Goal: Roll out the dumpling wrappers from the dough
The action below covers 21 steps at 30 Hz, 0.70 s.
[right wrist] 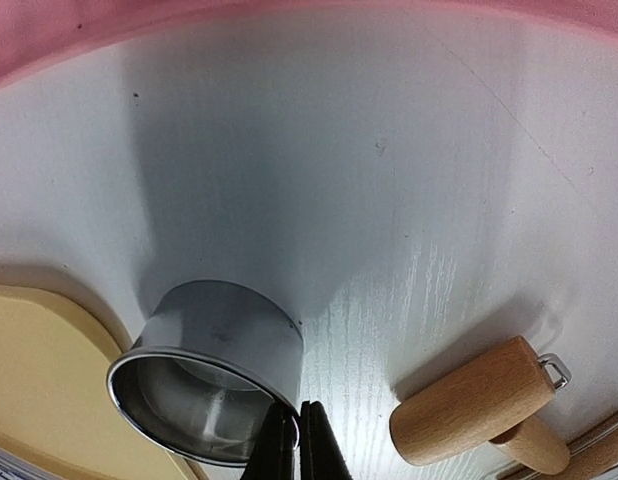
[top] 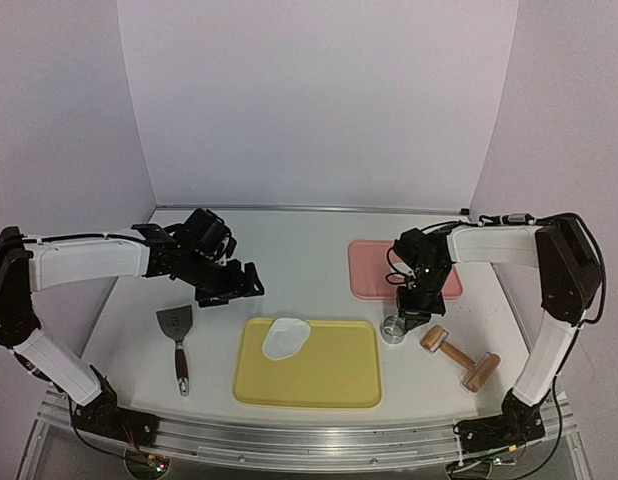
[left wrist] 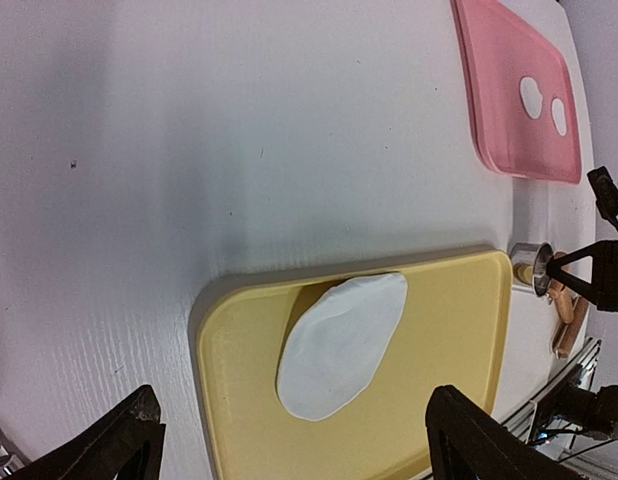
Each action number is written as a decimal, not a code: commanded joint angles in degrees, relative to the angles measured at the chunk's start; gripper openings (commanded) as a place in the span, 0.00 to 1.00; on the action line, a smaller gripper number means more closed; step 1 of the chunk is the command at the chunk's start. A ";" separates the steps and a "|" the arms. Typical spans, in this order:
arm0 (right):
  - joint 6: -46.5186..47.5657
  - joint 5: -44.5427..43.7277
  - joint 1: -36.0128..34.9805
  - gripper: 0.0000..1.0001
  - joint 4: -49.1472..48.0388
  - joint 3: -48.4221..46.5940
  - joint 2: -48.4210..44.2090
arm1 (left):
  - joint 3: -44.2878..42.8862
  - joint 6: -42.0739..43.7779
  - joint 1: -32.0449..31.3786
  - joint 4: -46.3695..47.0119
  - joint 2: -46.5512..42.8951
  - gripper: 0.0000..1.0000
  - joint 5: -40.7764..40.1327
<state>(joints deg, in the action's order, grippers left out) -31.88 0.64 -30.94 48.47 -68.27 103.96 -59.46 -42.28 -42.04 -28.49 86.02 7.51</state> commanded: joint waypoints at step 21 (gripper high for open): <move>-2.95 3.95 -22.67 0.00 7.16 -39.97 18.06 | 3.70 -2.65 0.29 1.52 -4.85 0.84 2.37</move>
<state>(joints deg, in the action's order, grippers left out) -33.67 2.33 -52.62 53.34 -101.62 118.52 -56.16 -43.59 -42.04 -28.95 83.29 8.73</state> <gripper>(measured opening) 0.025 0.863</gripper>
